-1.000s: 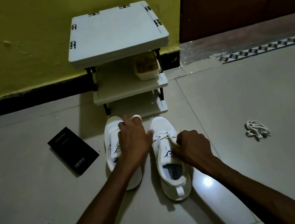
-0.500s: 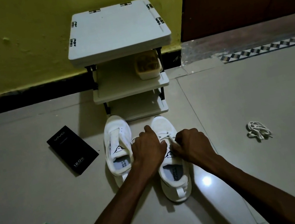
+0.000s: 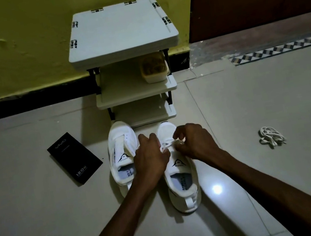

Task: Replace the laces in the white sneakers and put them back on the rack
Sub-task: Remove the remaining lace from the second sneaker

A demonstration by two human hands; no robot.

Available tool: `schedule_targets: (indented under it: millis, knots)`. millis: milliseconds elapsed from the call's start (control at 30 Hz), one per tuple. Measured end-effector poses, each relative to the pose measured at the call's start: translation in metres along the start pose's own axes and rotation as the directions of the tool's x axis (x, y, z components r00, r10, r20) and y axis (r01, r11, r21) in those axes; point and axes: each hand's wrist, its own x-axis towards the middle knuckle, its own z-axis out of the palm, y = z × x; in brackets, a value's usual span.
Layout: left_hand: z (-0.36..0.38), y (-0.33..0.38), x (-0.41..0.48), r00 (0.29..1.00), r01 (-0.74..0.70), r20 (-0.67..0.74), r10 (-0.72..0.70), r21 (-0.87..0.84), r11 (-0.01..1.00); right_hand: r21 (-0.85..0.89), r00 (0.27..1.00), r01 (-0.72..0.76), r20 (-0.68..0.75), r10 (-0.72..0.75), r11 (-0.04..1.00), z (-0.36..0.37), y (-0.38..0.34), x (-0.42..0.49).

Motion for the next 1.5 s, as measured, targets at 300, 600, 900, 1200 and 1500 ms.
schedule_targets:
  millis: [300, 600, 900, 1200, 1500]
  knots:
    - [0.01, -0.007, 0.008, 0.996, -0.091, 0.009, 0.091, 0.102, 0.991, -0.357, 0.939, 0.345, 0.14, -0.315, 0.868, 0.003, -0.029, 0.016]
    - [0.013, -0.015, 0.015, 0.995, -0.085, 0.067, 0.081, 0.07, 0.994, 0.052, 0.95, -0.27, -0.147, 0.275, 0.961, -0.005, 0.022, 0.034]
    - [0.013, -0.012, 0.016, 0.995, -0.086, 0.051, 0.082, 0.072, 0.994, -0.206, 0.97, 0.235, 0.107, -0.217, 0.95, 0.007, -0.007, 0.031]
    - [0.011, -0.012, 0.015, 0.993, -0.109, 0.054, 0.106, 0.065, 0.992, -0.457, 0.921, 0.384, 0.128, -0.368, 0.803, 0.012, -0.017, 0.035]
    - [0.014, -0.014, 0.016, 0.992, -0.086, 0.091, 0.084, 0.011, 0.996, -0.254, 0.971, 0.239, 0.083, -0.225, 0.937, 0.009, -0.004, 0.034]
